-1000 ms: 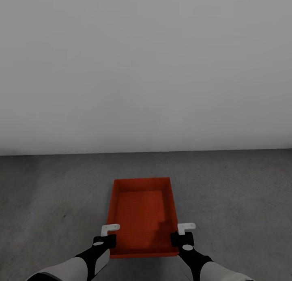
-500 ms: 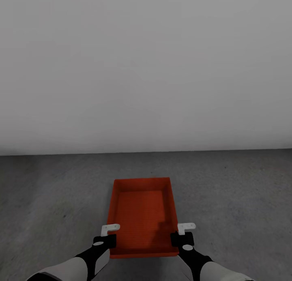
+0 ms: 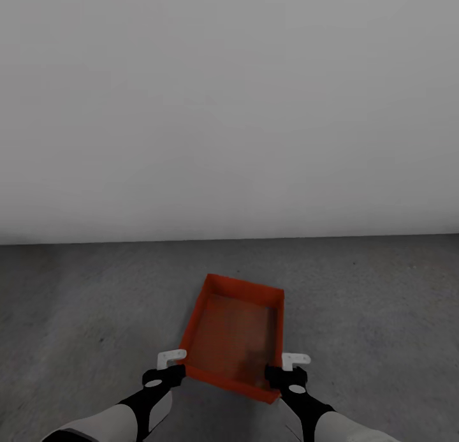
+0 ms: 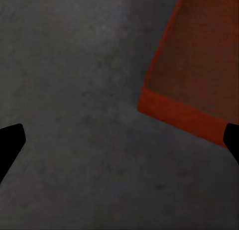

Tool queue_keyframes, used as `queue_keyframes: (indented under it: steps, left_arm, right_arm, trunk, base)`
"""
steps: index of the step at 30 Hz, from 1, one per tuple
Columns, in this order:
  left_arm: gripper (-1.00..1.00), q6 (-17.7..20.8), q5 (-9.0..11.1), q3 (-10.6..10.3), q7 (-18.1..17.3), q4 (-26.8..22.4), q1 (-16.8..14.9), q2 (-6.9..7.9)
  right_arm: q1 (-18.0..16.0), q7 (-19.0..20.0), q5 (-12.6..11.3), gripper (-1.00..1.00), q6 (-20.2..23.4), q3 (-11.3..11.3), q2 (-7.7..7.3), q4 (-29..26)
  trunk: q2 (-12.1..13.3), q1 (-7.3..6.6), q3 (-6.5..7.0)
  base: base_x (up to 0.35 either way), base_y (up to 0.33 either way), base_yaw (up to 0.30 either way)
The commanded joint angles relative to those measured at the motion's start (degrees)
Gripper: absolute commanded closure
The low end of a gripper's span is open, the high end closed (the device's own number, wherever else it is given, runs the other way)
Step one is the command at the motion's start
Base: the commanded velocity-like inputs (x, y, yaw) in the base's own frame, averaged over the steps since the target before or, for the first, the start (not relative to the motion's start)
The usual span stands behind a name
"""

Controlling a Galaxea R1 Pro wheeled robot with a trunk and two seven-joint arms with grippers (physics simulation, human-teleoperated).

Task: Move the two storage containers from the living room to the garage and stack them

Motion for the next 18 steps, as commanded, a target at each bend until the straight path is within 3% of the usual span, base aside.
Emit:
queue_keyframes:
  steps: [1,11,18]
  left_arm:
    - [-1.00,-0.20,0.53,-0.49,0.19,0.04,-0.03,-0.01]
    - [-1.00,-0.28,0.60,-0.46,0.26,0.04,-0.03,0.03]
    - [-1.00,-3.70,0.78,-0.49,0.32,0.21,-0.03,-0.01]
  right_arm:
    - [-0.03,-0.19,-0.56,-1.00,-0.23,0.48,0.01,0.06]
    - [-0.05,-0.19,-0.64,-1.00,-0.26,0.48,0.01,0.06]
    - [-0.05,-0.20,-0.62,-1.00,-0.25,0.48,0.01,0.06]
  trunk:
    - [-0.02,-0.01,-0.04]
    - [-0.02,-0.01,-0.04]
    - [-0.02,-0.01,-0.04]
  base:
    - [0.000,0.000,0.000]
    - [0.000,0.000,0.000]
    - [0.000,0.000,0.000]
